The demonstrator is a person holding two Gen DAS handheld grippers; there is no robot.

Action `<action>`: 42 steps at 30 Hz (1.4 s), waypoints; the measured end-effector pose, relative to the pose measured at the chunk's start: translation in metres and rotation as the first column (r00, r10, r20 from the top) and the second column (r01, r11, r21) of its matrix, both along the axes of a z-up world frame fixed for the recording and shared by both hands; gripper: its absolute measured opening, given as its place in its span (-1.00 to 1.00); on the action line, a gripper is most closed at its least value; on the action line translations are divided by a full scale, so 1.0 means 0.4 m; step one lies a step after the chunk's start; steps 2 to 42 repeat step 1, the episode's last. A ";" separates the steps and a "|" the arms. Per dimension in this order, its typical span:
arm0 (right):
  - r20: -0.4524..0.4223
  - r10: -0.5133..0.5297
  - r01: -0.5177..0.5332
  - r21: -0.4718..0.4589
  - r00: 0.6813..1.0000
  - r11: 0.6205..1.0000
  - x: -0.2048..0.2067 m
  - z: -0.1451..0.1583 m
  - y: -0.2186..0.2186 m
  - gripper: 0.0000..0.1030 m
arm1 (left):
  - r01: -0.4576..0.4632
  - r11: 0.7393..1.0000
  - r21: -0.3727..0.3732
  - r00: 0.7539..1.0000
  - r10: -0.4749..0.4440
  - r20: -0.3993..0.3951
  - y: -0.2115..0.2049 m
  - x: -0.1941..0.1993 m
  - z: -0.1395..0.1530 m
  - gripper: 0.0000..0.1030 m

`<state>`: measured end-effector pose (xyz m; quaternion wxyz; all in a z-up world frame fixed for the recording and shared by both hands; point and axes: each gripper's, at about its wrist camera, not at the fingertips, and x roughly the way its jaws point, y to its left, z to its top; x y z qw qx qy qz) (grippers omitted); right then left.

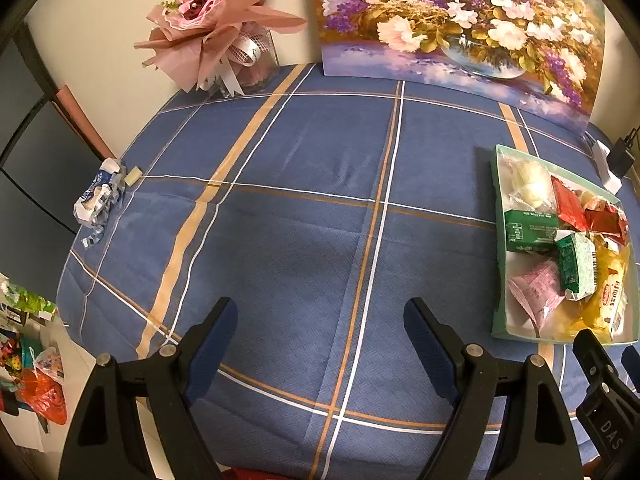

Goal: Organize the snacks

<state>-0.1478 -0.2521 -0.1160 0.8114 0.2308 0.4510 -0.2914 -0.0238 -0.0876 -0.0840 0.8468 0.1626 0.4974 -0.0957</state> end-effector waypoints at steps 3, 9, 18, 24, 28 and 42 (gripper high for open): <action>0.000 0.000 0.000 0.000 1.000 1.000 0.000 0.001 0.000 1.00 | 0.002 1.000 -0.001 1.000 -0.002 -0.002 0.000 0.001 0.000 0.66; 0.000 0.000 0.000 0.000 1.000 1.000 0.000 0.001 0.000 1.00 | 0.002 1.000 -0.001 1.000 -0.002 -0.002 0.000 0.001 0.000 0.66; 0.000 0.000 0.000 0.000 1.000 1.000 0.000 0.001 0.000 1.00 | 0.002 1.000 -0.001 1.000 -0.002 -0.002 0.000 0.001 0.000 0.66; 0.000 0.000 0.000 0.000 1.000 1.000 0.000 0.001 0.000 1.00 | 0.002 1.000 -0.001 1.000 -0.002 -0.002 0.000 0.001 0.000 0.66; 0.000 0.000 0.000 0.000 1.000 1.000 0.000 0.001 0.000 1.00 | 0.002 1.000 -0.001 1.000 -0.002 -0.002 0.000 0.001 0.000 0.66; 0.000 0.000 0.000 0.000 1.000 1.000 0.000 0.001 0.000 1.00 | 0.002 1.000 -0.001 1.000 -0.002 -0.002 0.000 0.001 0.000 0.66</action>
